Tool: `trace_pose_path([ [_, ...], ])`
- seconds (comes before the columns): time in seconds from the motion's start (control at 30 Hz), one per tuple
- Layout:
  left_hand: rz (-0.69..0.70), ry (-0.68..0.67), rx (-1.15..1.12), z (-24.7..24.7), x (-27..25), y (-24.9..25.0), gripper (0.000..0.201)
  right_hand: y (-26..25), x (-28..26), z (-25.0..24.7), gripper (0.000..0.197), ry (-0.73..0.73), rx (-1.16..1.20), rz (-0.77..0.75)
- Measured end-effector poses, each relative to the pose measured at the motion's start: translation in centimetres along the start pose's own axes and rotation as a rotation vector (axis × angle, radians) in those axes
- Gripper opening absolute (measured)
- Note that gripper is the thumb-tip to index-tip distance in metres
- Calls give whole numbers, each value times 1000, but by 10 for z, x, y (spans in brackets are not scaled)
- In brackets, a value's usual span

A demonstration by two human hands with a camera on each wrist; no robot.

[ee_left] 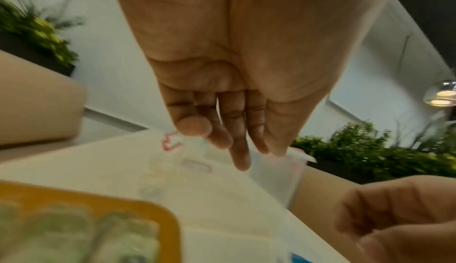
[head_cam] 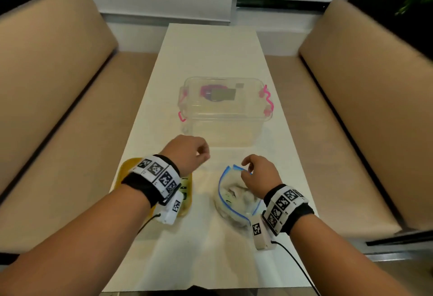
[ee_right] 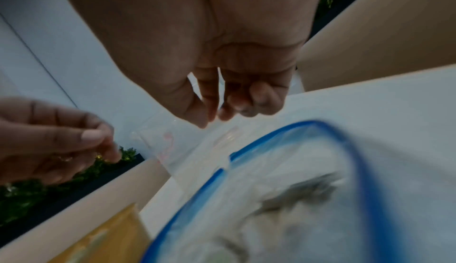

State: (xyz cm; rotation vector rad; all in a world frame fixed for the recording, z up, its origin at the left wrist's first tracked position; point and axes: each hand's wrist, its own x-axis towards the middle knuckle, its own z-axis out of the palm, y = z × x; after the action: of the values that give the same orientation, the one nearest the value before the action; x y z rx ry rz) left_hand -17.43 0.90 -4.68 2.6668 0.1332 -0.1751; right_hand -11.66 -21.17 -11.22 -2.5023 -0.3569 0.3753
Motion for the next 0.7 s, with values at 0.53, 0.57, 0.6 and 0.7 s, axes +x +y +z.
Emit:
trace_pose_path([
  [0.53, -327, -343, 79, 129, 27, 74, 49, 63, -19, -2, 84, -511, -100, 91],
  [0.57, -350, -300, 49, 127, 25, 74, 47, 66, -16, -3, 83, -484, -96, 53],
  [0.6, -380, -258, 20, 126, 22, 73, 47, 69, -13, -5, 79, -441, -72, 12],
  [0.7, -460, -182, -58, 124, 11, 70, 49, 79, -7, -12, 62, -239, 60, -121],
])
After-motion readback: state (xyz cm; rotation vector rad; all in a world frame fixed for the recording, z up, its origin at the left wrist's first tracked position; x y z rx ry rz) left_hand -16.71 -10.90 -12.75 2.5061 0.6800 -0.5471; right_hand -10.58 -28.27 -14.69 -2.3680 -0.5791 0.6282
